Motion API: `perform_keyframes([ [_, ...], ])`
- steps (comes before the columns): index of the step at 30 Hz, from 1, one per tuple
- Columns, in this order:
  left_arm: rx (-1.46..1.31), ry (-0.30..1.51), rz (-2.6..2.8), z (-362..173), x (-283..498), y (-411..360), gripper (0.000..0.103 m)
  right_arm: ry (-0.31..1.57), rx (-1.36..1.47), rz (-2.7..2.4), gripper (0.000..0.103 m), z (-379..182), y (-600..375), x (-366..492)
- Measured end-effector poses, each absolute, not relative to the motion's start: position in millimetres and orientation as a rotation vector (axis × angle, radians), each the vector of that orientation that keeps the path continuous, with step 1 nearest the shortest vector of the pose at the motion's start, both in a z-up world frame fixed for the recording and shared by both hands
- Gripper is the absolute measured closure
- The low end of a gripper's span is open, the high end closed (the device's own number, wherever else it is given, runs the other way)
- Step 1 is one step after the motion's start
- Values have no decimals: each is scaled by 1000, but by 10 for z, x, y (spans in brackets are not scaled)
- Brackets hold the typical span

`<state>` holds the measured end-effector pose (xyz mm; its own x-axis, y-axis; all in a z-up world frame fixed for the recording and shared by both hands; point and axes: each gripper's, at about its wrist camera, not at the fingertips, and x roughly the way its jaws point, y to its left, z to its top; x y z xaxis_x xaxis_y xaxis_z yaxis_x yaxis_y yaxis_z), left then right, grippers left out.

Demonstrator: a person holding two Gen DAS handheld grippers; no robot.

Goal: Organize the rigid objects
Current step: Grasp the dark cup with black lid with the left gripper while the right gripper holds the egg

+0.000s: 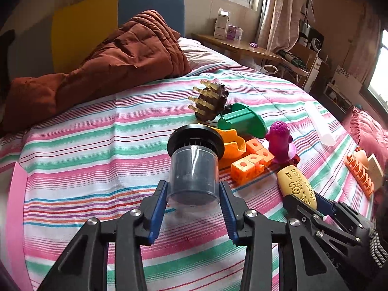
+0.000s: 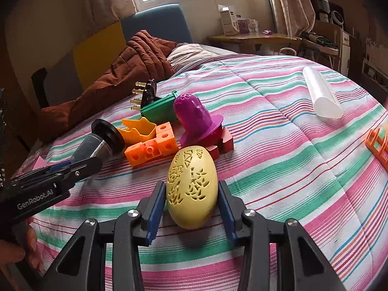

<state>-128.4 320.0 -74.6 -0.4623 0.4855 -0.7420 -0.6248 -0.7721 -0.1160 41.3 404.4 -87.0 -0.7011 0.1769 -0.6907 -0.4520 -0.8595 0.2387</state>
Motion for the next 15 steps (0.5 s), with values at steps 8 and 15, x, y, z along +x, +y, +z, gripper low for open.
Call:
perform_keyframes([
  [8, -1046, 169, 2259, -551, -1249, 3032, 60, 564, -978, 2552, 60, -867, 4044, 418],
  [15, -1052, 189, 2275, -545, -1290, 3015, 60, 564, -978, 2552, 60, -867, 4046, 426],
])
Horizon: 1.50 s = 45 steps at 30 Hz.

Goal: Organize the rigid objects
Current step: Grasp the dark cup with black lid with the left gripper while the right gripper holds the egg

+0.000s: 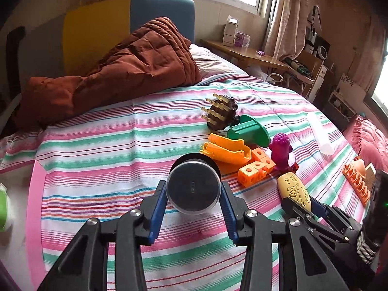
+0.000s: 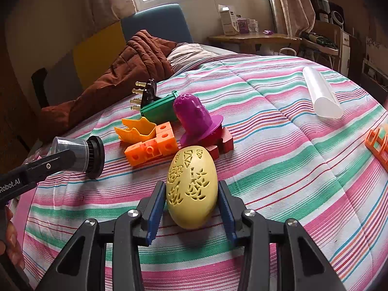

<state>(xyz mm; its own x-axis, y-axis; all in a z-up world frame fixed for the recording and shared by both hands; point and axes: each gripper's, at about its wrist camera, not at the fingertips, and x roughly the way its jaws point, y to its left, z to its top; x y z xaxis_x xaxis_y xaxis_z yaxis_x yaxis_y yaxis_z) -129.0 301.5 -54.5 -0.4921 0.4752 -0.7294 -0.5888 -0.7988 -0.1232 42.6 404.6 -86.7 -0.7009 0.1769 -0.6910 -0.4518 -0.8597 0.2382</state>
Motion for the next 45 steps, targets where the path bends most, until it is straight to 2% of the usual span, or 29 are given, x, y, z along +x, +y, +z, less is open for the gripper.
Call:
perform_keyframes([
  [12, -1049, 215, 2281, -522, -1372, 3134, 59, 567, -977, 2553, 60, -869, 4045, 427],
  [13, -1053, 206, 2275, -531, -1366, 3135, 55, 567, -977, 2553, 60, -869, 4044, 428],
  [15, -1049, 205, 2290, -533, -1344, 3146, 31, 566, -977, 2552, 60, -869, 4044, 427],
  [18, -1023, 202, 2305, -503, -1350, 3180, 28, 568, -976, 2553, 60, -869, 4046, 429],
  [23, -1045, 257, 2313, -564, -1459, 3296, 31, 565, -976, 2553, 60, -870, 4047, 426],
  [25, -1070, 255, 2297, -615, -1493, 3303, 44, 565, -975, 2553, 60, -871, 4044, 424],
  [26, -1086, 252, 2290, -641, -1502, 3296, 56, 566, -976, 2553, 60, -871, 4043, 424],
  [27, -1095, 250, 2291, -658, -1505, 3285, 59, 565, -976, 2552, 60, -871, 4043, 424],
  [45, -1070, 125, 2288, -509, -1166, 2780, 59, 542, -982, 2545, 61, -876, 4031, 419],
])
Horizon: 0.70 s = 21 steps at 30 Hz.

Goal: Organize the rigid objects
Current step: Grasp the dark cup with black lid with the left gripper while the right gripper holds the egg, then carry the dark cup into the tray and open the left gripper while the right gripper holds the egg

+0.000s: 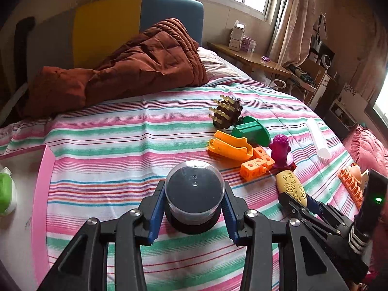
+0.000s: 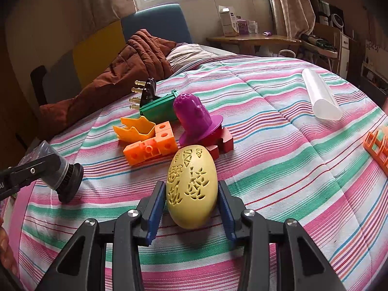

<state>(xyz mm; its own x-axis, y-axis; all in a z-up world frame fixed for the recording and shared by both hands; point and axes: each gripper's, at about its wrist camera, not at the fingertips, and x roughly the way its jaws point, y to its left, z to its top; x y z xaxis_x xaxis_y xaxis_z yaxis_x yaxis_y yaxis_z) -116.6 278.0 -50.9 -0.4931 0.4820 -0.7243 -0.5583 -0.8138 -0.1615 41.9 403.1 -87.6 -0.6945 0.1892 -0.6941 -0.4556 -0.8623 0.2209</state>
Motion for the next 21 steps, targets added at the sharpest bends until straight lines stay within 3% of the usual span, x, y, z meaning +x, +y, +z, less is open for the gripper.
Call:
perform_keyframes([
  [21, -1047, -124, 2354, -142, -860, 1527, 59, 431, -1020, 2506, 61, -866, 3936, 353],
])
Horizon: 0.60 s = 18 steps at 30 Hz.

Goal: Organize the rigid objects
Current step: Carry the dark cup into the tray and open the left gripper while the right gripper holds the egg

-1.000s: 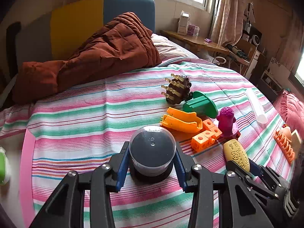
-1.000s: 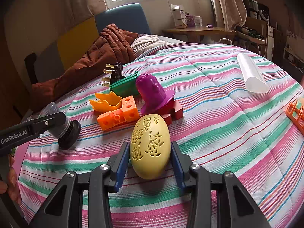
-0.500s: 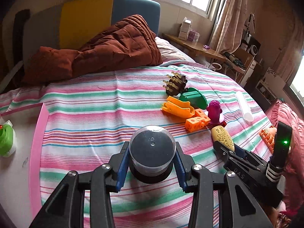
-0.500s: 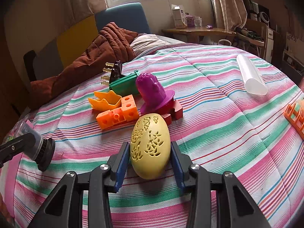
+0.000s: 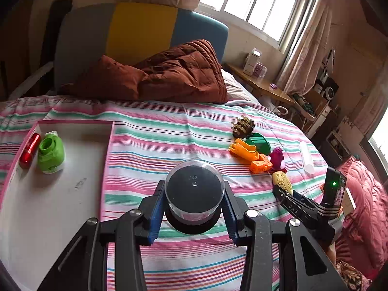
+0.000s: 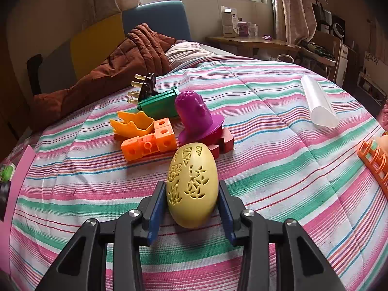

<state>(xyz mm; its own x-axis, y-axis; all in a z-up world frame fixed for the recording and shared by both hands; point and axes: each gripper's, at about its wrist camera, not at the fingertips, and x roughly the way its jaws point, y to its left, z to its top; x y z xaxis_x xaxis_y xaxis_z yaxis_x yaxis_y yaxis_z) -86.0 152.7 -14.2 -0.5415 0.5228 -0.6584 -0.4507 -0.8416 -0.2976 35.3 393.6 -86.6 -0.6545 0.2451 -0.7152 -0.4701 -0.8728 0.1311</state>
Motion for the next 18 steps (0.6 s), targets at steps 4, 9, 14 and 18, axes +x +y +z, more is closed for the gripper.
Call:
perform_keyframes([
  [4, -1045, -167, 2401, -100, -904, 1184, 59, 402, -1030, 2494, 62, -865, 3911, 336],
  [9, -1028, -202, 2482, -44, -955, 741, 59, 365, -1039, 2481, 62, -855, 3880, 324],
  [14, -1031, -197, 2591, -69, -1021, 274, 59, 327, -1046, 2468, 62, -848, 3847, 303],
  [18, -1092, -198, 2650, -197, -1143, -52, 59, 315, -1052, 2462, 62, -848, 3840, 295],
])
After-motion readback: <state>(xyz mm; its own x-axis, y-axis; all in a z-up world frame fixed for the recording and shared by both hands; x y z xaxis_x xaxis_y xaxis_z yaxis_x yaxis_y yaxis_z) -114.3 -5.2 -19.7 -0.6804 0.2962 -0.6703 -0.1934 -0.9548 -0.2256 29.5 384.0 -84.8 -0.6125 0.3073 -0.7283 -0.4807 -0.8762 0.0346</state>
